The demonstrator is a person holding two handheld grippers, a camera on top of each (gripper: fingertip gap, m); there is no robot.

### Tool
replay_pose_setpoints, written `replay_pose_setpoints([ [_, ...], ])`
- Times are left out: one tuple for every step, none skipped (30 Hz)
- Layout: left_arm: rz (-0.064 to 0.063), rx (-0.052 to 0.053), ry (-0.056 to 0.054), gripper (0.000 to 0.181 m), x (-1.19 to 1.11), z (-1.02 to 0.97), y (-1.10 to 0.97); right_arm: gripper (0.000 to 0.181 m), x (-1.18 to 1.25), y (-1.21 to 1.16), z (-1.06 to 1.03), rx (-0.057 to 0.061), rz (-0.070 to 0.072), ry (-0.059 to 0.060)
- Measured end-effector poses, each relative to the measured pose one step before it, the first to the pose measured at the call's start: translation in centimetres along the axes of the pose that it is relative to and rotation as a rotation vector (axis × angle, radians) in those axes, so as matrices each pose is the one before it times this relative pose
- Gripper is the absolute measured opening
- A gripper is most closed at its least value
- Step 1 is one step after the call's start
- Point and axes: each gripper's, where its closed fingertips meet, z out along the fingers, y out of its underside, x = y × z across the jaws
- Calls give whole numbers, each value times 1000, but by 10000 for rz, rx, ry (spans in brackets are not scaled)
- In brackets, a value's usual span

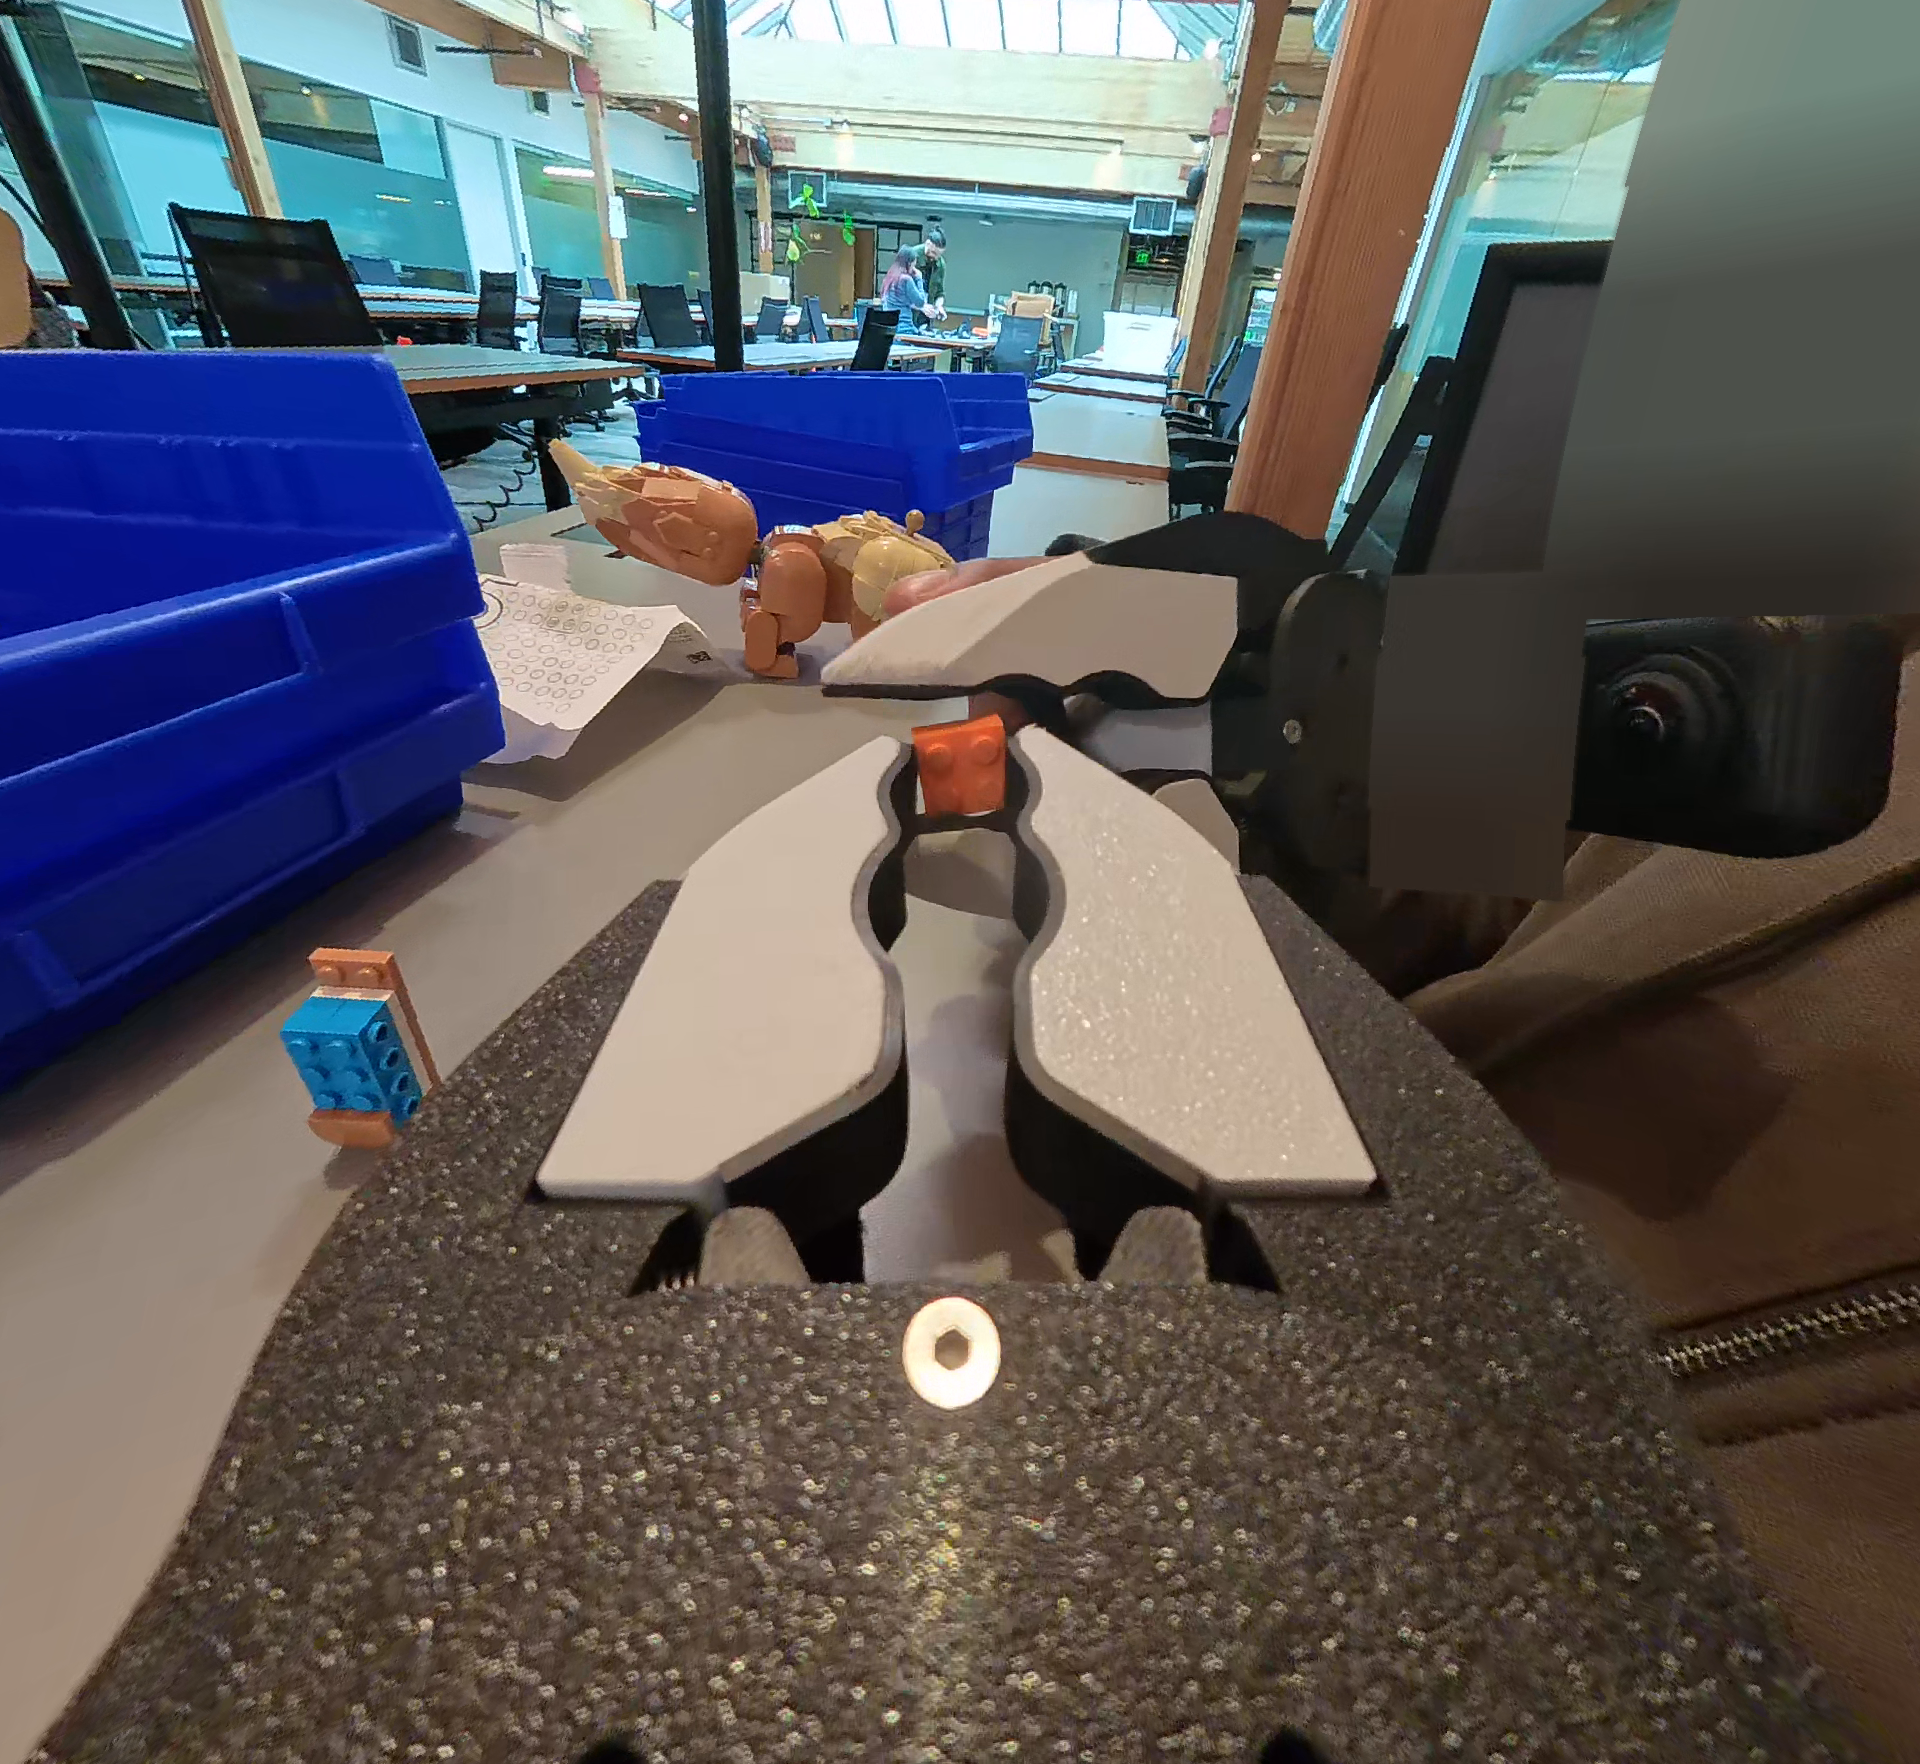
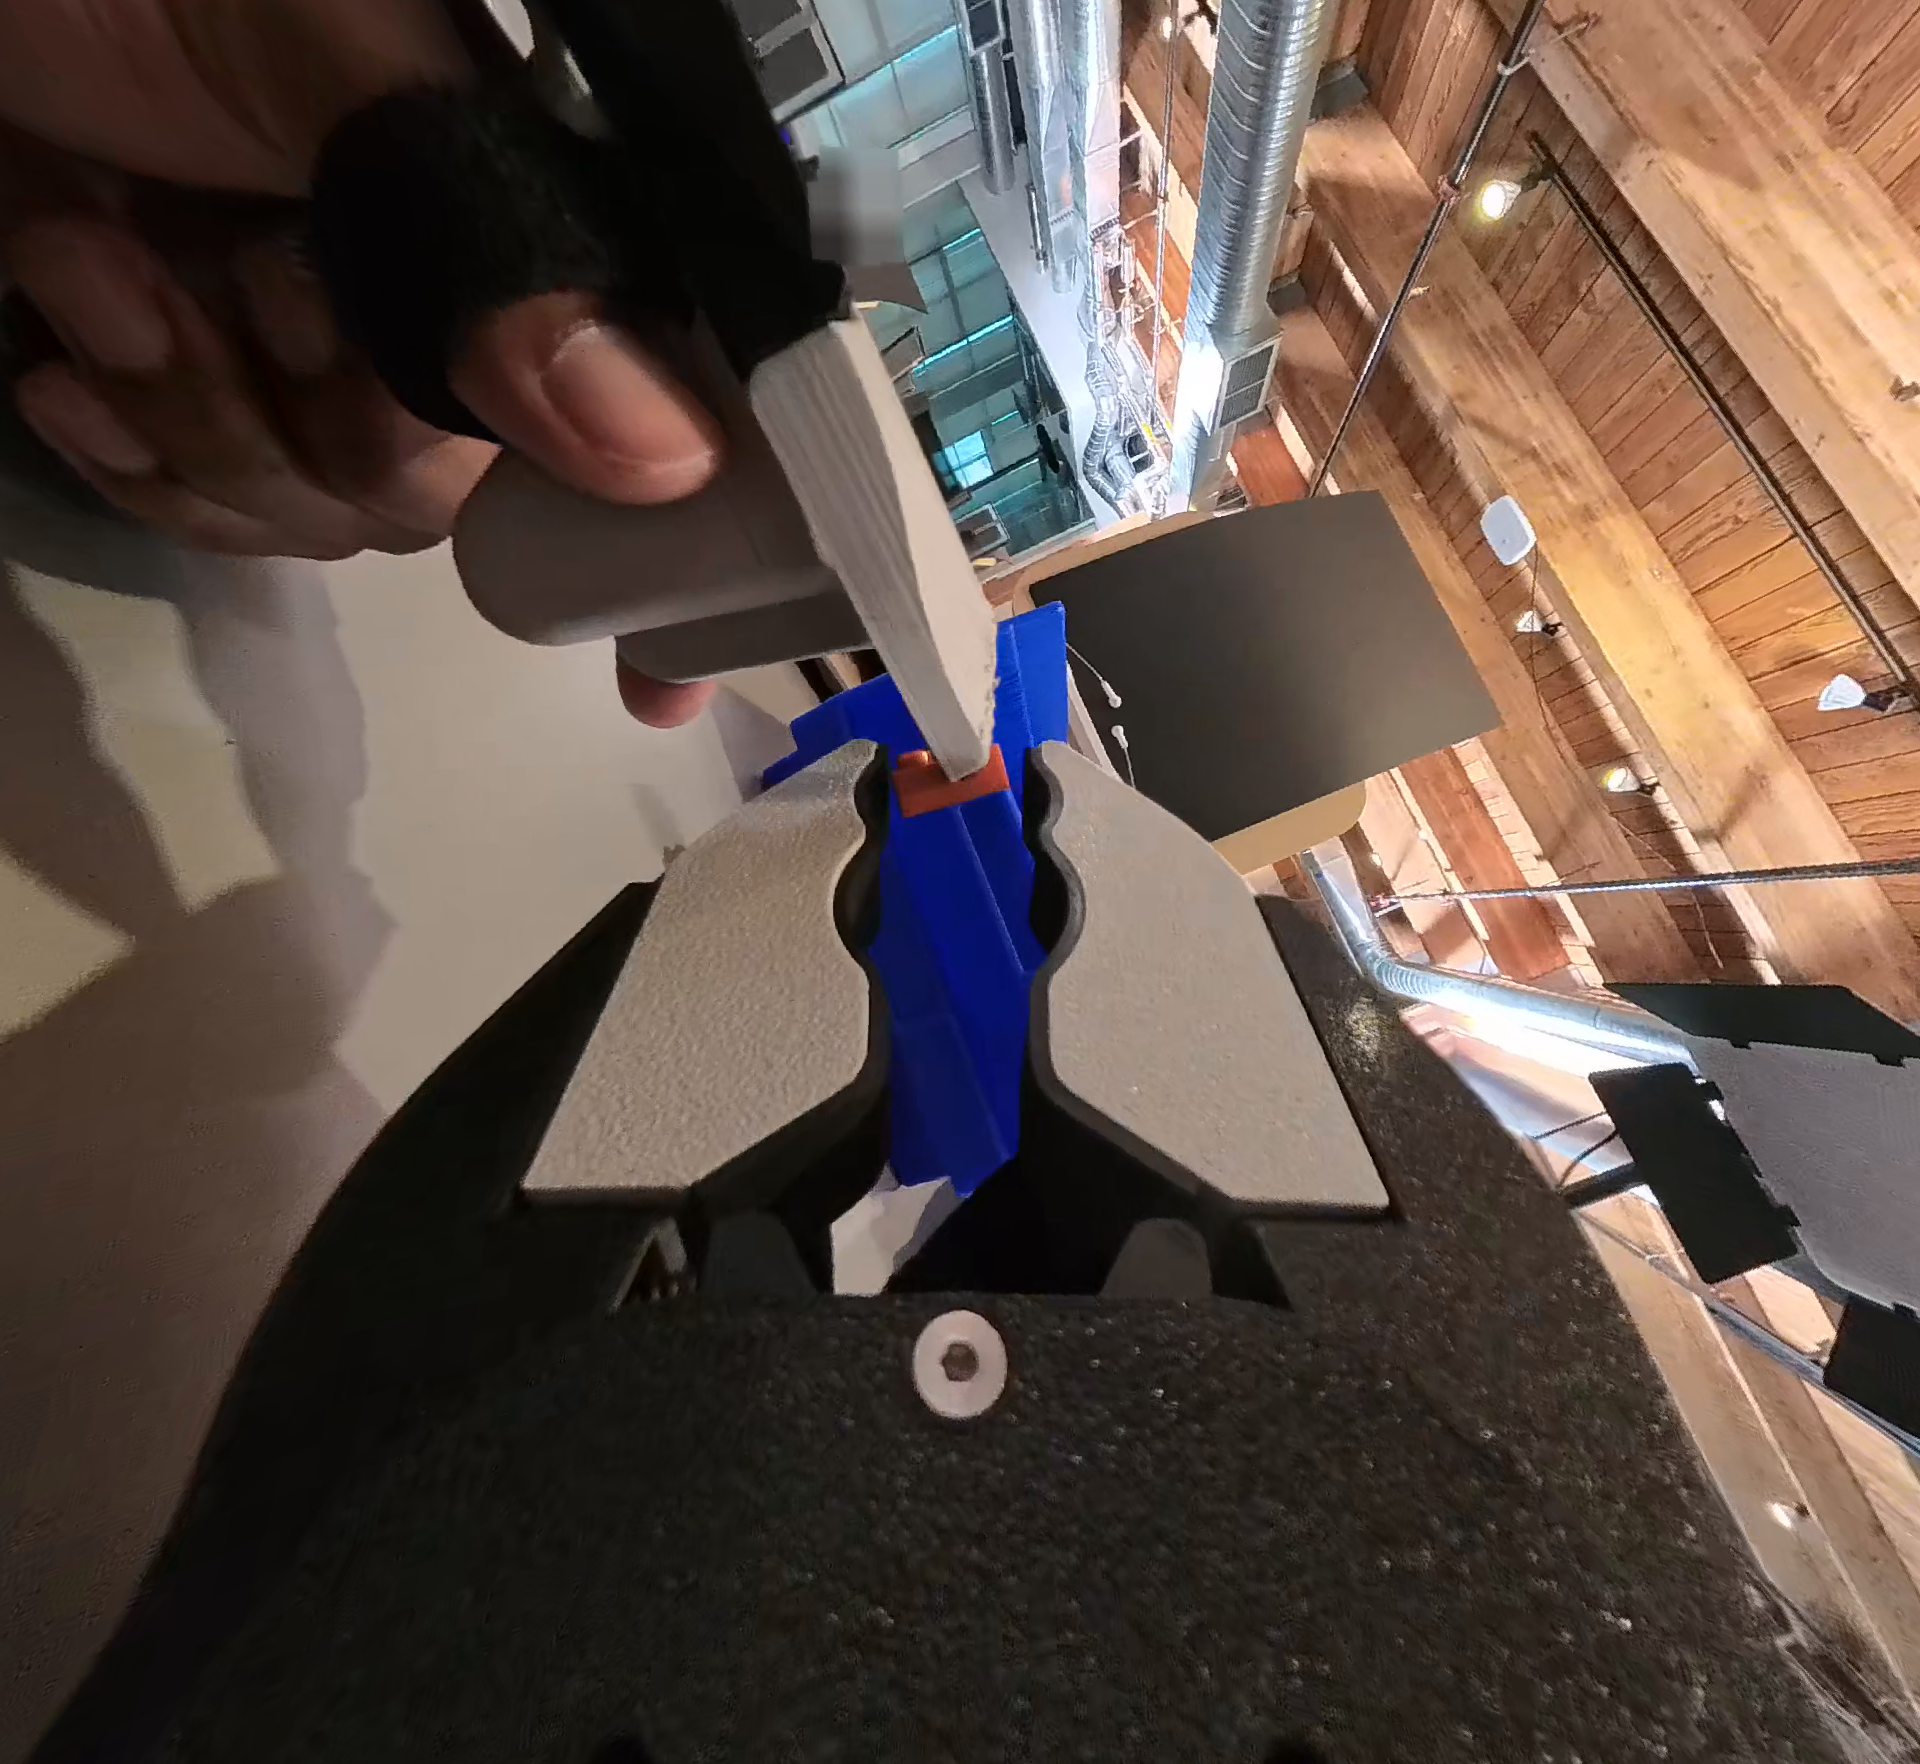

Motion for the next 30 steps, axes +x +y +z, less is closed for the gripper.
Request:
replay_pose_setpoints([
  [15,-14,-20,16,-5,5,21,24,-19,-12,-12,-2,-2,-3],
  [22,-27,-41,16,-44,8,28,24,-27,24,8,-31,-44,15],
  [32,-39,-47,16,-25,23,58,24,-46,18,17,-32,-60,11],
  [60,-40,-56,16,-26,28,50,24,-57,-5,17,-23,-47,4],
  [78,-34,-57,16,-9,27,33,24,-39,16,10,-30,-30,6],
  [87,-28,-73,16,-18,17,25,23,-31,36,17,-36,-14,2],
  [92,-30,-77,16,-27,15,26,23,-44,65,33,-48,4,-10],
  [85,-26,-81,16,-39,9,19,23,-32,62,33,-49,5,-7],
  [86,-27,-94,16,-44,14,20,23,-32,86,30,-55,5,-4],
  [93,-28,-108,16,-69,2,20,22,-19,92,29,-65,-4,4],
  [100,-19,-120,16,-79,5,-4,22,-5,103,36,-73,-17,16],
  [106,-13,-123,16,-82,-15,-3,22,-7,107,35,-73,-25,18],
  [108,-16,-119,16,-100,-24,0,22,-15,96,29,-70,-31,10],
  [91,-4,-95,16,-77,-11,-7,21,-45,63,14,-46,-33,0],
  [26,5,-39,16,-32,-16,-8,21,-6,44,7,-33,-26,8],
  [-20,10,30,16,22,5,-2,20,-3,10,0,-13,-13,10],
  [-30,4,16,16,-8,6,-4,20,-24,-2,-6,-2,-6,-3],
  [-20,16,-24,16,-46,-22,-21,20,-22,8,4,-15,-17,3],
  [-9,12,-18,16,-32,-8,-16,20,-28,28,4,-17,-20,0],
  [-6,-3,1,16,-4,1,4,20,-42,-16,-5,-2,-26,-8],
  [12,1,-19,16,-24,-2,-12,20,-40,-14,11,-13,-40,1],
  [16,-9,-20,16,-13,8,21,21,-23,17,6,-30,-47,16],
  [4,-7,-8,16,-1,2,9,21,-10,22,10,-24,-33,13],
  [3,1,-8,16,-12,1,-12,21,-10,17,-3,-16,-17,10],
  [8,-3,-1,16,8,14,14,20,10,5,-9,-14,-16,19],
  [7,-9,0,16,8,1,11,19,42,18,-4,-26,-28,39],
  [10,5,-9,16,-4,20,4,18,18,31,-7,-33,-48,34],
  [13,10,-6,16,-7,5,-4,18,10,21,3,-41,-61,35],
  [19,27,3,16,1,17,-6,18,18,17,-8,-46,-66,33],
  [25,44,44,16,60,26,-18,18,16,20,-3,-38,-43,23],
])
